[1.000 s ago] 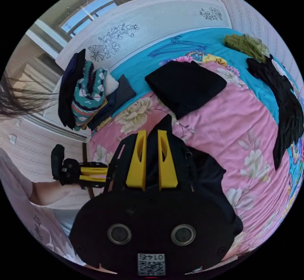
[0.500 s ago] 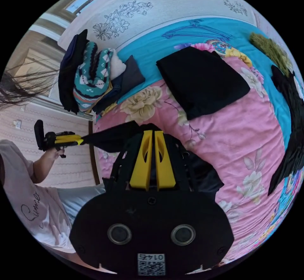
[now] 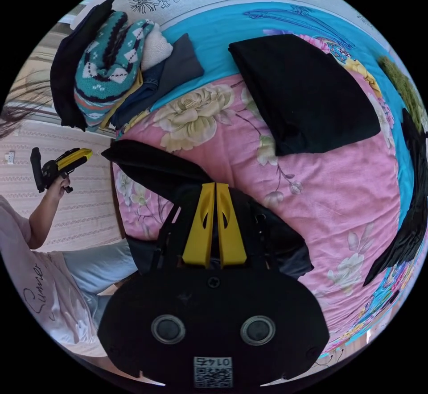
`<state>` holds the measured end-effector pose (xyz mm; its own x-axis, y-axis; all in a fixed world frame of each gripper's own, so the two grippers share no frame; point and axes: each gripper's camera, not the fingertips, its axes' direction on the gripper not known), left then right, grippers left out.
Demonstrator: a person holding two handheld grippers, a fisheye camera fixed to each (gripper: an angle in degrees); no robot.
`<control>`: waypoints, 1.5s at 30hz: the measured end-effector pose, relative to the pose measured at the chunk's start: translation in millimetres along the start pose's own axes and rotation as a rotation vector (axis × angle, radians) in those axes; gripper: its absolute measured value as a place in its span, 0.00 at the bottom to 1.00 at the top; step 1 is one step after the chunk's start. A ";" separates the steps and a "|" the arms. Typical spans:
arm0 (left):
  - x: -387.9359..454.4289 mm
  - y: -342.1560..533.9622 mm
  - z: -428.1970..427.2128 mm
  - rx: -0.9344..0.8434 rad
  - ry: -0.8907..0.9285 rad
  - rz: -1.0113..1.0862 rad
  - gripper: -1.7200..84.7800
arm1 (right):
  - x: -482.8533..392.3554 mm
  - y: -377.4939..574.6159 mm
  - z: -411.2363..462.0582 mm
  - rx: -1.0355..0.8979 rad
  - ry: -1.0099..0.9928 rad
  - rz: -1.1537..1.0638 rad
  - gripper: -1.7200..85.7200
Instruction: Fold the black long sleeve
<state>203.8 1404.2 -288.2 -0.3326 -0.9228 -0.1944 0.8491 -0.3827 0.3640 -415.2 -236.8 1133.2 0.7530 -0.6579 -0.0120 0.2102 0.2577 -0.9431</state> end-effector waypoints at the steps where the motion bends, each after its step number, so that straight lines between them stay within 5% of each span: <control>1: -4.8 -0.6 -2.8 0.003 0.002 -0.015 0.04 | -2.2 -8.5 -5.4 0.003 -0.008 0.003 0.01; 7: -44.5 -16.6 21.7 -0.005 0.174 -0.195 0.10 | -14.0 -49.0 -18.1 -0.008 -0.019 0.018 0.02; 12: -53.9 -22.6 42.9 -0.061 0.204 -0.268 0.03 | -29.2 -70.3 -12.1 -0.055 -0.007 0.014 0.02; 18: -55.1 -38.4 -16.1 0.174 0.017 -0.175 0.03 | -55.4 -77.8 -33.0 0.034 0.050 0.004 0.02; 23: -70.8 -39.7 12.3 0.004 0.041 -0.232 0.08 | -56.3 -85.5 -29.3 0.062 0.066 0.112 0.02; 28: -89.0 -12.6 -29.7 0.102 0.073 -0.273 0.08 | -69.3 -69.1 -44.6 0.136 0.108 0.166 0.03; 36: -90.4 -29.7 29.0 -0.026 0.154 -0.319 0.08 | -162.8 -32.1 -19.2 0.180 0.023 -0.053 0.10; 45: -110.8 -24.4 0.5 0.016 0.197 -0.167 0.01 | -187.2 -4.2 -0.3 0.113 -0.039 -0.078 0.04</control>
<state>219.8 1515.8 -275.0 -0.3798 -0.8213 -0.4256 0.7822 -0.5308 0.3263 -557.2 -114.9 1139.2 0.7548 -0.6516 0.0750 0.3363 0.2863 -0.8972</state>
